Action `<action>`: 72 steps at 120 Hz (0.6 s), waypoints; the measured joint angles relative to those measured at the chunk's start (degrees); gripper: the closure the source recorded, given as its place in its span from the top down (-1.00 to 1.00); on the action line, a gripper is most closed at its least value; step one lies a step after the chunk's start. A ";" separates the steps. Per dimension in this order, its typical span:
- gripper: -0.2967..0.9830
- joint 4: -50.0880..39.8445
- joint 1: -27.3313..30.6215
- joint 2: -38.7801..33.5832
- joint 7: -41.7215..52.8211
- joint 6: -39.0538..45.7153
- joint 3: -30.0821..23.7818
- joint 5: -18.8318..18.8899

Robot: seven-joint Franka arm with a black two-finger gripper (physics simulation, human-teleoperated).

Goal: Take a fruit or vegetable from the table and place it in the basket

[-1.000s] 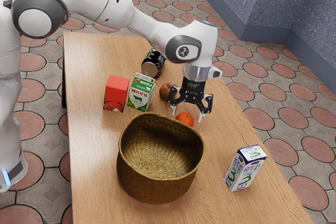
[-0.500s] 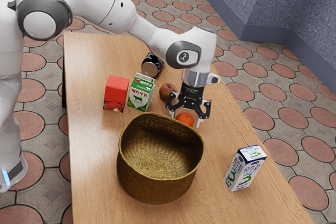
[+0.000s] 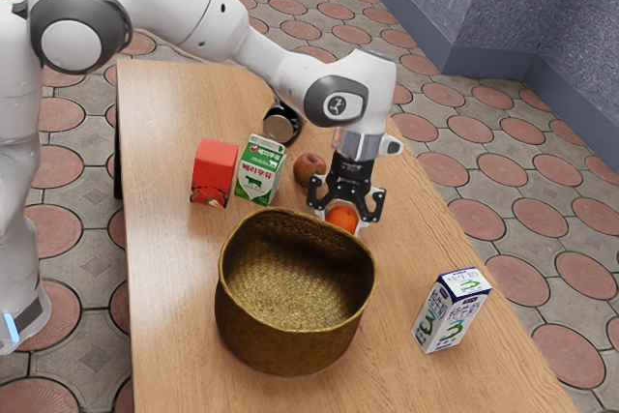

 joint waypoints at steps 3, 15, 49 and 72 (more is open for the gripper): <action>0.02 0.00 0.02 -0.08 -0.11 -0.01 0.01 0.01; 0.00 0.00 0.12 -1.02 -0.68 -0.05 0.08 0.04; 0.00 -3.79 -1.27 -20.03 -6.33 -2.21 -3.09 3.32; -0.05 -10.51 -1.80 -29.83 -14.47 -3.45 -13.33 1.67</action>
